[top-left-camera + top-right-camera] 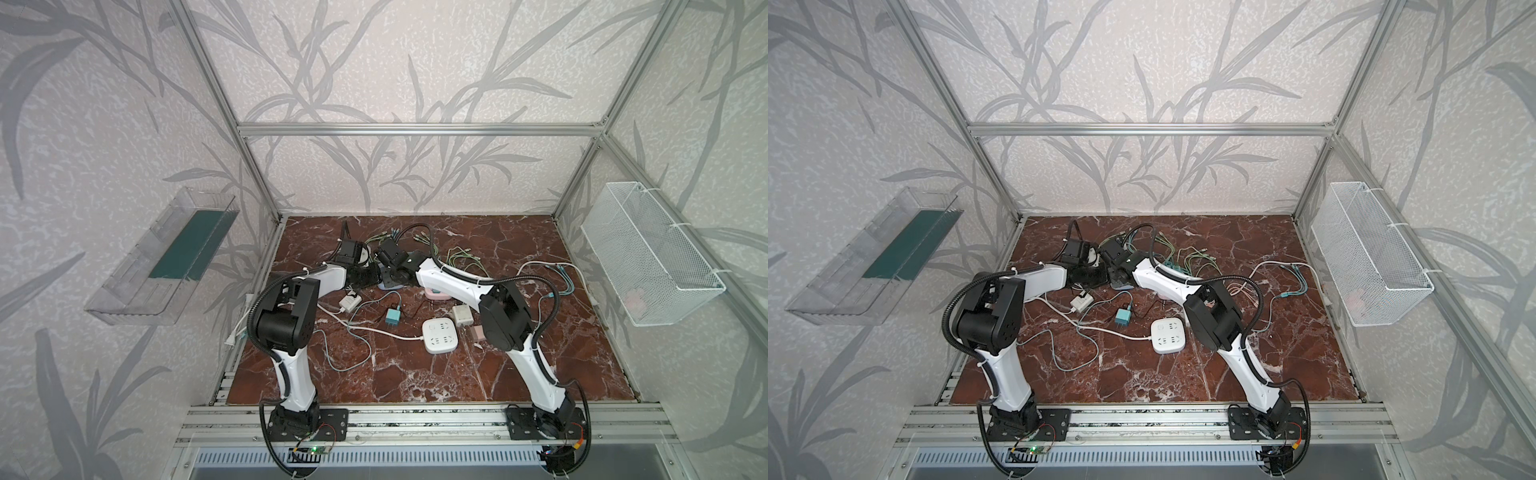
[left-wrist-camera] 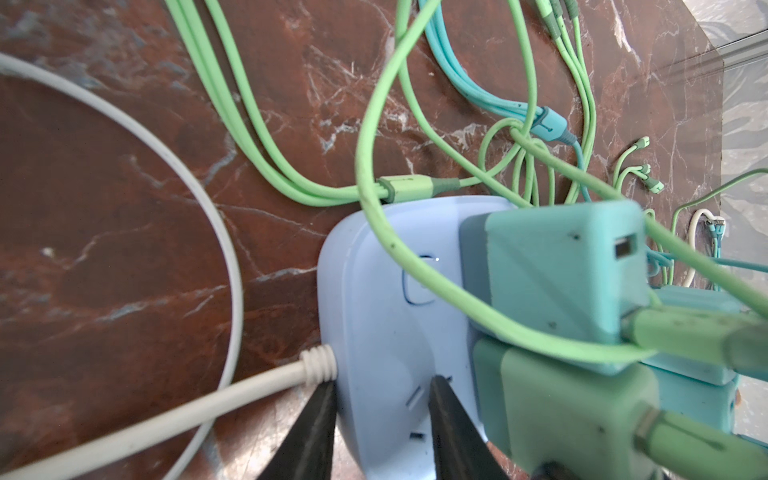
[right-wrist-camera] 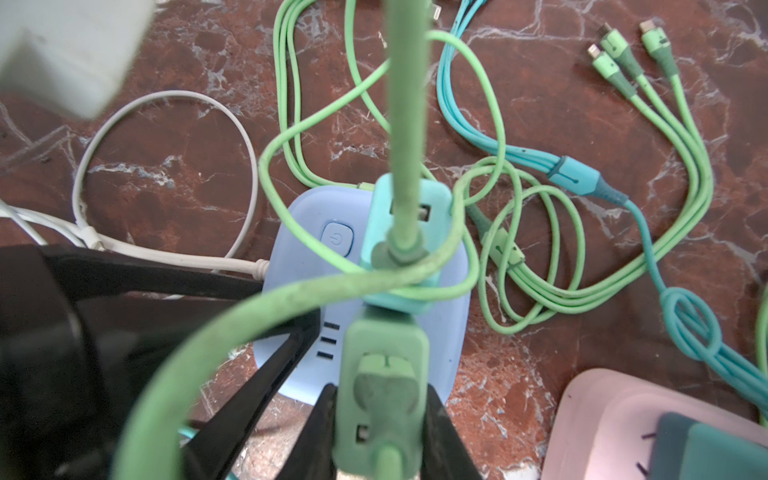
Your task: Pull the plug off the socket
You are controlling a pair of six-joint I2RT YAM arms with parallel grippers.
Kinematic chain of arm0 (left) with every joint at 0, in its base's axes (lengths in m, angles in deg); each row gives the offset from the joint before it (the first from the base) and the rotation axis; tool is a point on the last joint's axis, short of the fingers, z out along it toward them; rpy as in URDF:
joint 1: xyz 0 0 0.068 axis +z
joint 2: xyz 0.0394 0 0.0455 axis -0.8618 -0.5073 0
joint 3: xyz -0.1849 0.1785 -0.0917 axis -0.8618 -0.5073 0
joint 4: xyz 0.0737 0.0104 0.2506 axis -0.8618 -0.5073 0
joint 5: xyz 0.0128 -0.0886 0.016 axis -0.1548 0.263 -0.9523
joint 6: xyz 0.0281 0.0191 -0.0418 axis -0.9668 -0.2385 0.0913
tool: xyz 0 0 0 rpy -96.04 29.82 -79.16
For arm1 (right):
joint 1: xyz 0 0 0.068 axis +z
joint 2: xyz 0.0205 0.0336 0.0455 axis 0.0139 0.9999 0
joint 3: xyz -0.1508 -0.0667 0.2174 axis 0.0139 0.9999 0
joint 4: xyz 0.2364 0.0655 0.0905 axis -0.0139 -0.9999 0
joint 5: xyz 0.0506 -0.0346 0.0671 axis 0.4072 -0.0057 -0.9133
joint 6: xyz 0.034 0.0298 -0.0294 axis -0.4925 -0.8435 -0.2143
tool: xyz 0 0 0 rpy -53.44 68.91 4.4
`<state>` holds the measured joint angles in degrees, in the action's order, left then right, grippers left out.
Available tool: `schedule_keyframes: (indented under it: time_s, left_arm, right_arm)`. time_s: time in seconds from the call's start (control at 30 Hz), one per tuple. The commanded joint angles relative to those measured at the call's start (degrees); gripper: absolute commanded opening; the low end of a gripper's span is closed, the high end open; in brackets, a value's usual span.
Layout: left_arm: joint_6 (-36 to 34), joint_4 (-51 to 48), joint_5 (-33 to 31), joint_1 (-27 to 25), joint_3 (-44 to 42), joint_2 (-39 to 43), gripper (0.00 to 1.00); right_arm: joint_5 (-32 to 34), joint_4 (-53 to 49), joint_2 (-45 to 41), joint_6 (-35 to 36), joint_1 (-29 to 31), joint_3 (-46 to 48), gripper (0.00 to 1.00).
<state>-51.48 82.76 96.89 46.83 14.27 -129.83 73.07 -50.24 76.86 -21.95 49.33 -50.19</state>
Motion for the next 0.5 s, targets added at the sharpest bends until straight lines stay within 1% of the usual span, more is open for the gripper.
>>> schedule_keyframes:
  time_s: [0.0,0.1,0.27,0.4,0.43,0.47]
  left_arm:
    - [-1.58,-5.86,-6.76,-0.06,-1.85,-6.27,0.38]
    - [-1.47,-5.76,-6.72,-0.12,-1.51,-6.76,0.38]
    - [-1.37,-5.76,-6.4,-0.14,-1.23,-6.96,0.38]
    - [-1.54,-5.7,-6.26,-0.14,-1.57,-6.68,0.38]
    - [-1.4,-5.6,-5.89,-0.13,-1.63,-6.58,0.38]
    - [-1.31,-5.23,-5.44,-0.11,-1.72,-6.44,0.38]
  right_arm:
    - [-3.33,-0.41,-5.62,0.97,1.62,0.95,0.13]
    - [-3.52,-0.2,-6.28,1.23,1.48,0.85,0.13]
    - [-3.23,-1.03,-4.43,1.44,2.77,-0.27,0.13]
    - [-3.24,-0.27,-4.06,0.88,3.32,0.81,0.14]
    - [-3.23,0.03,-4.11,0.88,3.32,1.28,0.15]
    - [-3.0,0.23,-4.13,0.89,3.24,1.52,0.2]
